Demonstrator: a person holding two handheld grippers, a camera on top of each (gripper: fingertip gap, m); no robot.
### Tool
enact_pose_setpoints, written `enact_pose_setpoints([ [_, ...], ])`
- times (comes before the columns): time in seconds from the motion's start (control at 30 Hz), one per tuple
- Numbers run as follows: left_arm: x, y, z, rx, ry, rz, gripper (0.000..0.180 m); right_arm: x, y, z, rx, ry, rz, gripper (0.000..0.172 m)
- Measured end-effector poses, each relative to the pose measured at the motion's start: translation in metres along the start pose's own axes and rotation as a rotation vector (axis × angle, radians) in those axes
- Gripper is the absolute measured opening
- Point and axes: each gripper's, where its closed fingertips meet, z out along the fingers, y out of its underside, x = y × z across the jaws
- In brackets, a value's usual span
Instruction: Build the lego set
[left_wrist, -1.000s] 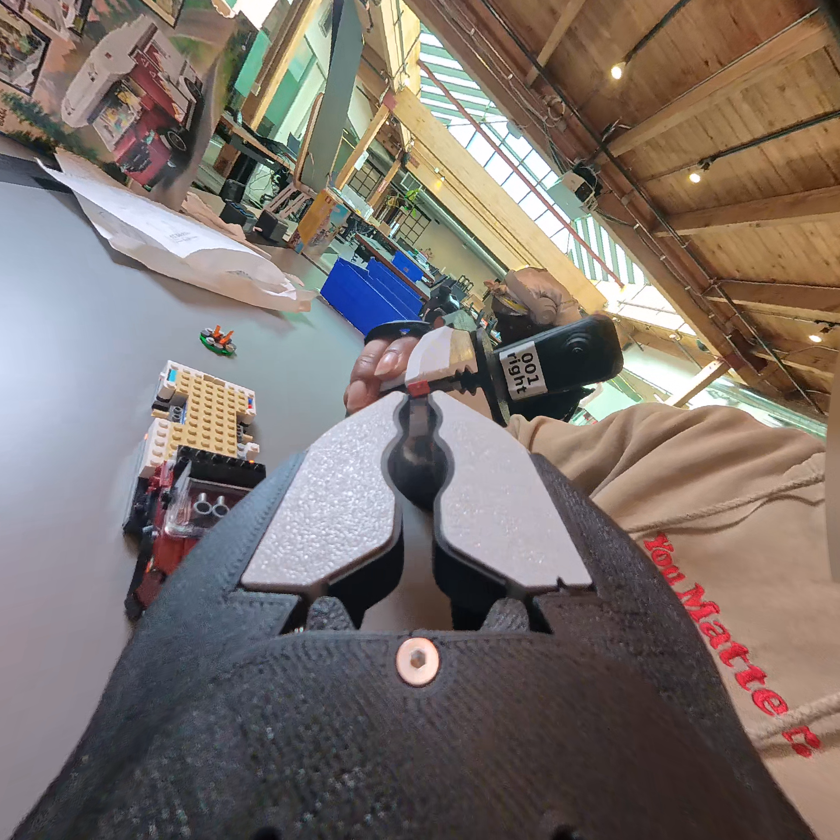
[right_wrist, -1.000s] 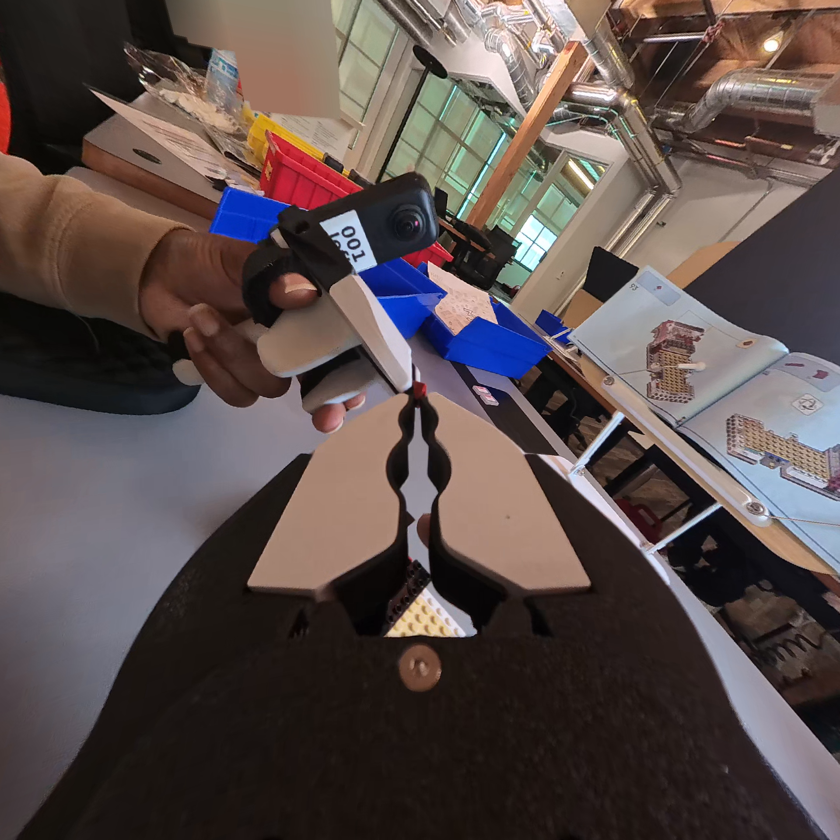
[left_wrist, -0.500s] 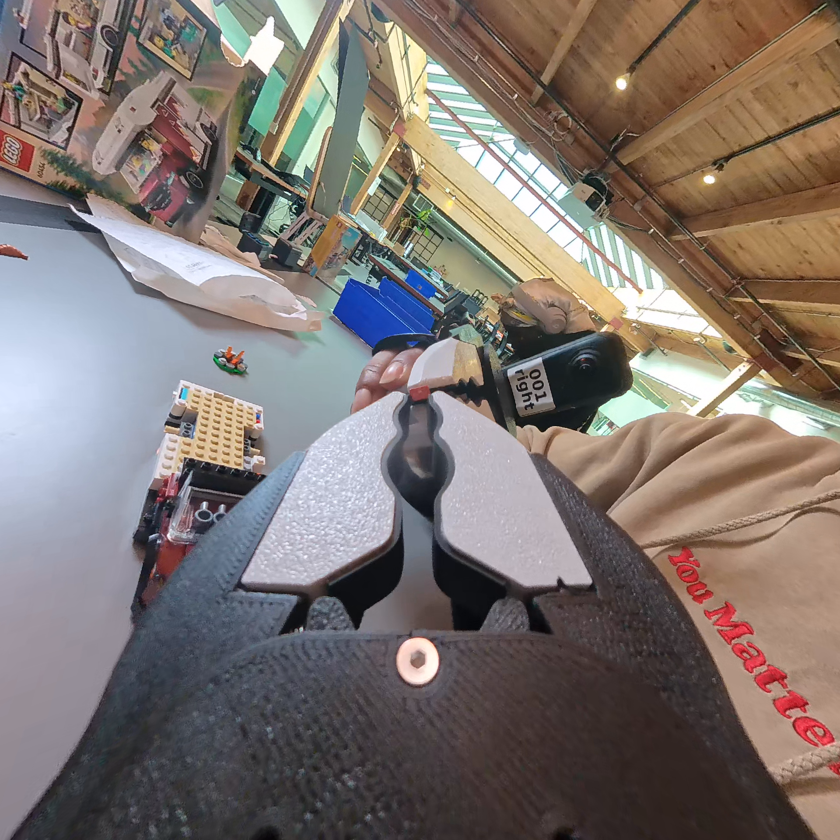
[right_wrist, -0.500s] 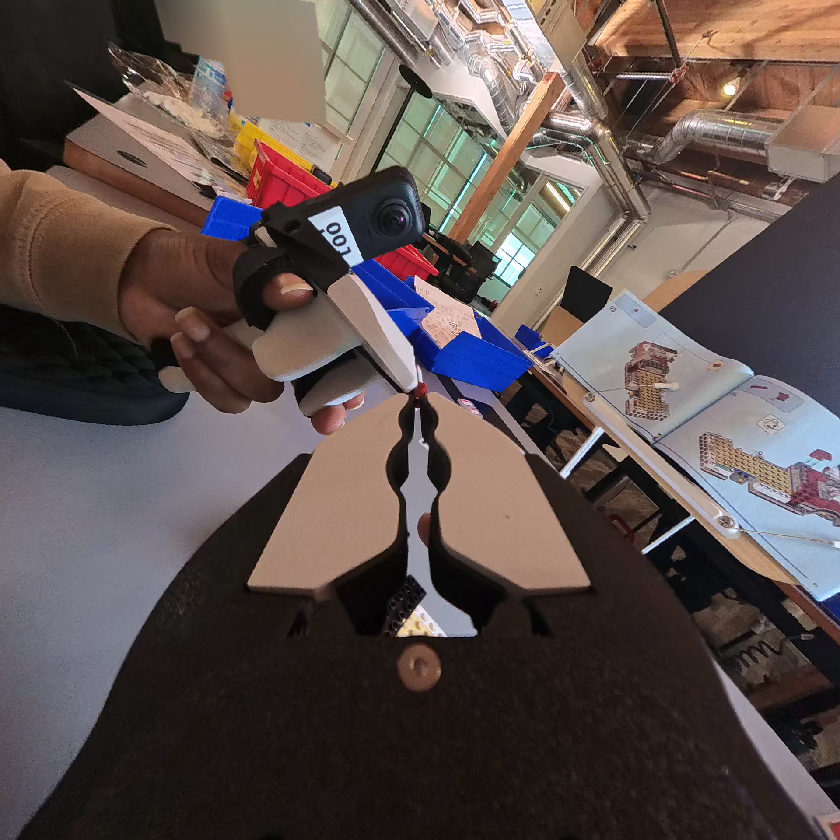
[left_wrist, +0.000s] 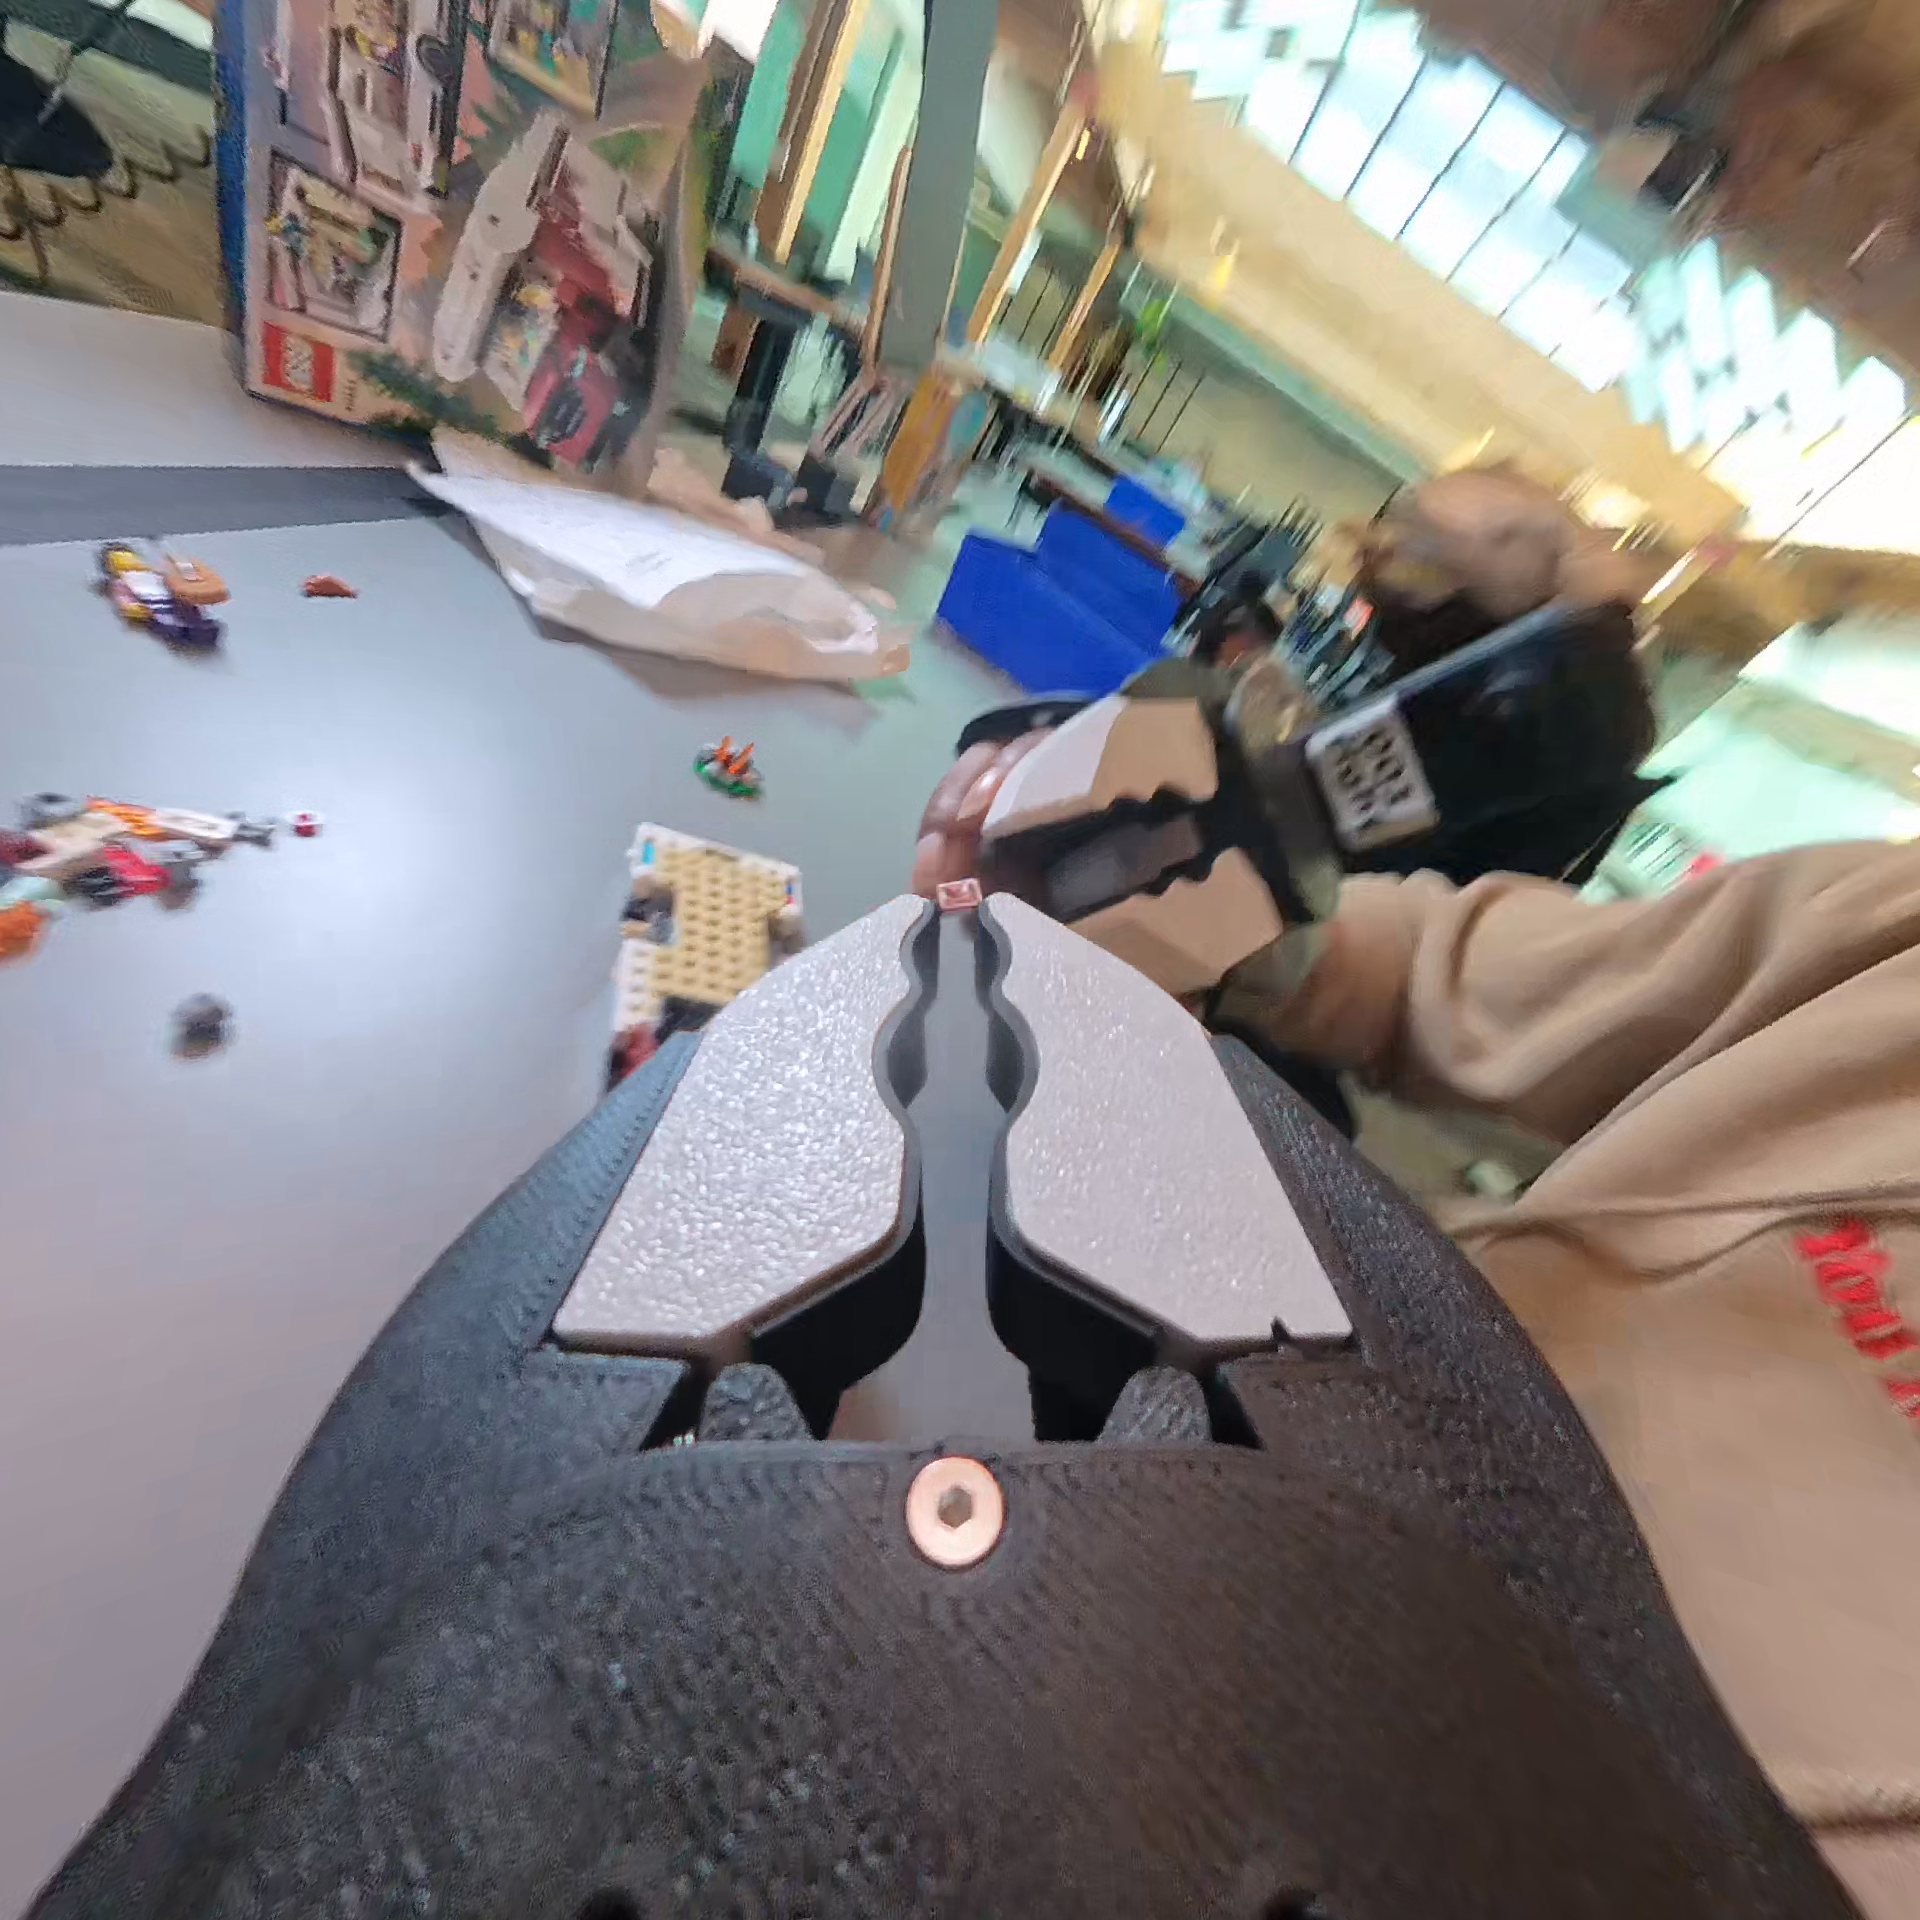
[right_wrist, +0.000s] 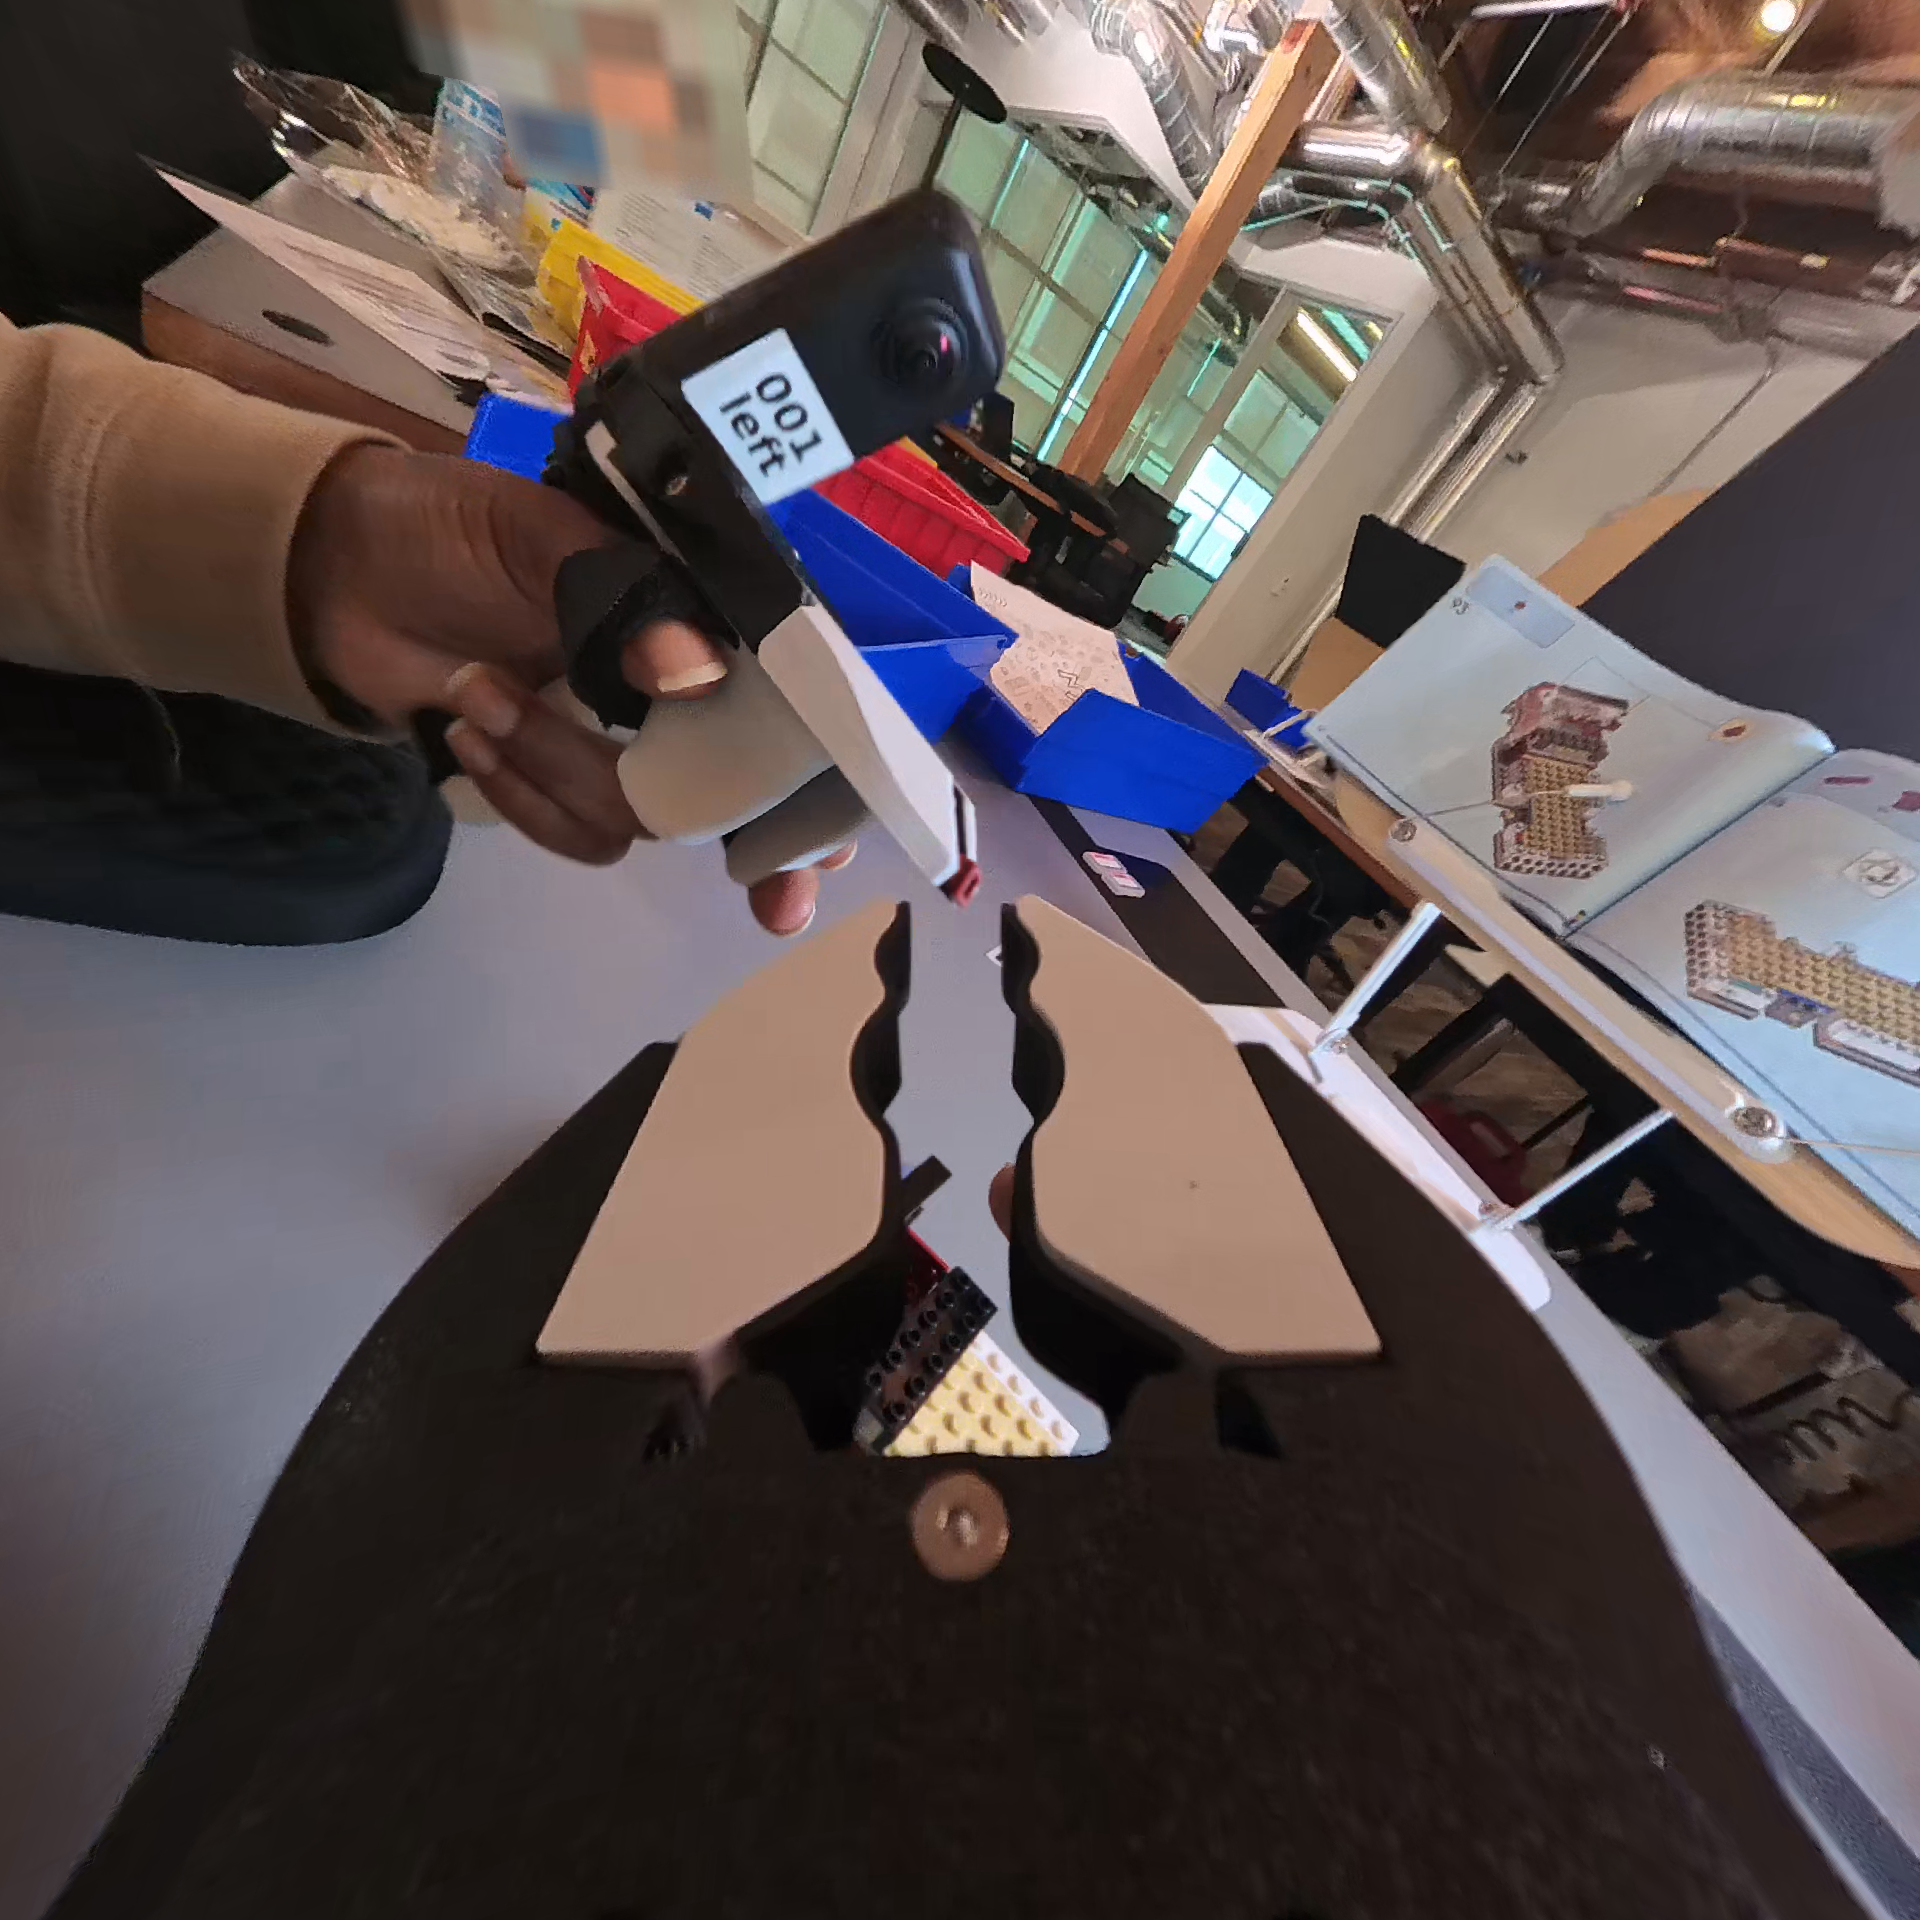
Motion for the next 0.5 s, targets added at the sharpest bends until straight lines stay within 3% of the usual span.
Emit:
enact_pose_setpoints([
  [0.1,-0.046,0.006,-0.019,-0.268,-0.226,0.229,0.006,0.018,0.002,-0.006,-0.010,0.020,0.081,0.021],
  [0.2,-0.088,0.022,-0.036,-0.583,-0.349,0.298,0.006,0.029,0.008,-0.009,-0.018,0.029,0.155,0.020],
  [0.33,-0.114,0.058,-0.043,-0.923,-0.334,0.250,0.006,0.028,0.021,-0.007,-0.057,0.005,0.196,0.021],
  [0.5,-0.128,0.088,-0.040,-1.125,-0.311,0.243,0.006,0.017,0.032,-0.005,-0.115,-0.058,0.177,0.021],
])
